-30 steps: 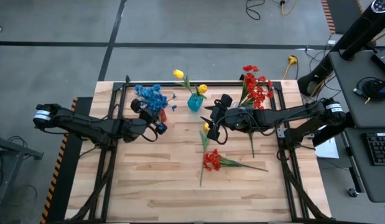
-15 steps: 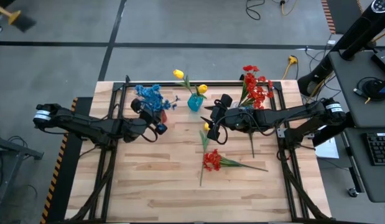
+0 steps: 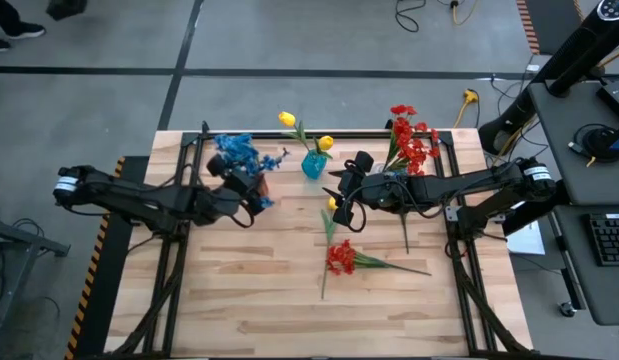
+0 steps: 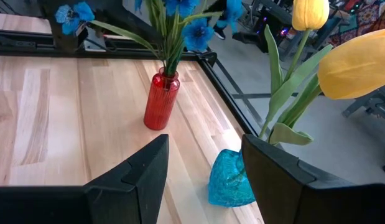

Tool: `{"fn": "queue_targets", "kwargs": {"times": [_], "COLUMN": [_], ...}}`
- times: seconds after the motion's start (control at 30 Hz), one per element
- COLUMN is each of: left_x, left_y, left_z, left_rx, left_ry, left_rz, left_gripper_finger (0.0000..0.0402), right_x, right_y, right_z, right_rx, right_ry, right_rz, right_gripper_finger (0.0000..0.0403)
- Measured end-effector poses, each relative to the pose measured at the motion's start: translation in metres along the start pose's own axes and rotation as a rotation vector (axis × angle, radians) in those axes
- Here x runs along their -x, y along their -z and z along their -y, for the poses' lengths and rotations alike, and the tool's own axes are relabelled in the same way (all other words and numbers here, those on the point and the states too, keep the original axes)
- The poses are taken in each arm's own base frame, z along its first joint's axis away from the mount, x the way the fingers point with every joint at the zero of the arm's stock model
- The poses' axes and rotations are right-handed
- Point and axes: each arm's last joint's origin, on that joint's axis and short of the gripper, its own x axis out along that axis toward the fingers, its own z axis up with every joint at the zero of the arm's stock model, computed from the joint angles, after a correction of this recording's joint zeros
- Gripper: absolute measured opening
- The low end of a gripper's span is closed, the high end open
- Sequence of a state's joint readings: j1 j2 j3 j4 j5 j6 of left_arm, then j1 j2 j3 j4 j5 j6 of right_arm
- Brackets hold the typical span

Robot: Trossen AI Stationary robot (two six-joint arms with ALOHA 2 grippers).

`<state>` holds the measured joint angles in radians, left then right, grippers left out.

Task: Sort flowers into vase by color
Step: Put the bottom blue flower into the red vase

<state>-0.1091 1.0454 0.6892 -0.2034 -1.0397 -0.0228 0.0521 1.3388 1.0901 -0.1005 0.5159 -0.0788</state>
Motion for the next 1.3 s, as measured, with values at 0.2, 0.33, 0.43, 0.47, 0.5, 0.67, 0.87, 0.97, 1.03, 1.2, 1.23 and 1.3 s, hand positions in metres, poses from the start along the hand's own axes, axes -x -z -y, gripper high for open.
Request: {"fn": "queue_targets", "kwargs": {"times": [0.2, 0.33, 0.43, 0.47, 0.5, 0.67, 0.87, 0.97, 1.03, 1.2, 1.23, 1.3], "left_x": [0.007, 0.013, 0.016, 0.017, 0.018, 0.023, 0.029, 0.033, 0.036, 0.044, 0.046, 0.049], "left_y": [-0.008, -0.014, -0.021, -0.023, -0.025, -0.036, -0.048, -0.056, -0.060, -0.076, -0.079, -0.086], "left_z": [-0.003, -0.005, -0.008, -0.010, -0.011, -0.018, -0.027, -0.034, -0.038, -0.050, -0.052, -0.057], "left_rx": [-0.033, -0.057, -0.070, -0.070, -0.068, -0.061, -0.063, -0.071, -0.082, -0.064, -0.054, -0.038], "left_ry": [0.020, 0.035, 0.040, 0.043, 0.050, 0.101, 0.122, 0.122, 0.122, 0.194, 0.216, 0.244], "left_rz": [-0.028, -0.032, -0.036, -0.039, -0.043, -0.065, -0.076, -0.081, -0.087, -0.089, -0.085, -0.076], "left_gripper_finger": [0.0270, 0.0272, 0.0272, 0.0272, 0.0272, 0.0272, 0.0272, 0.0272, 0.0272, 0.0272, 0.0272, 0.0271], "right_x": [0.000, 0.000, 0.000, 0.000, 0.000, 0.000, 0.000, 0.000, 0.000, 0.000, 0.000, 0.000], "right_y": [0.000, 0.000, 0.000, 0.000, 0.000, 0.000, 0.000, 0.000, 0.000, 0.000, 0.000, 0.000], "right_z": [0.000, 0.000, 0.000, 0.000, 0.000, 0.000, 0.000, 0.000, 0.000, 0.000, 0.000, 0.000], "right_rx": [0.000, 0.000, -0.001, 0.000, 0.000, 0.000, 0.000, 0.000, 0.000, 0.000, 0.000, 0.000], "right_ry": [0.000, 0.000, 0.000, 0.000, 0.000, 0.000, 0.000, 0.000, 0.000, 0.000, 0.000, 0.000], "right_rz": [0.000, 0.000, 0.000, 0.000, 0.000, 0.000, 0.000, 0.000, 0.000, 0.000, 0.000, 0.000], "right_gripper_finger": [0.0196, 0.0196, 0.0196, 0.0196, 0.0196, 0.0196, 0.0196, 0.0196, 0.0196, 0.0196, 0.0196, 0.0196]}}
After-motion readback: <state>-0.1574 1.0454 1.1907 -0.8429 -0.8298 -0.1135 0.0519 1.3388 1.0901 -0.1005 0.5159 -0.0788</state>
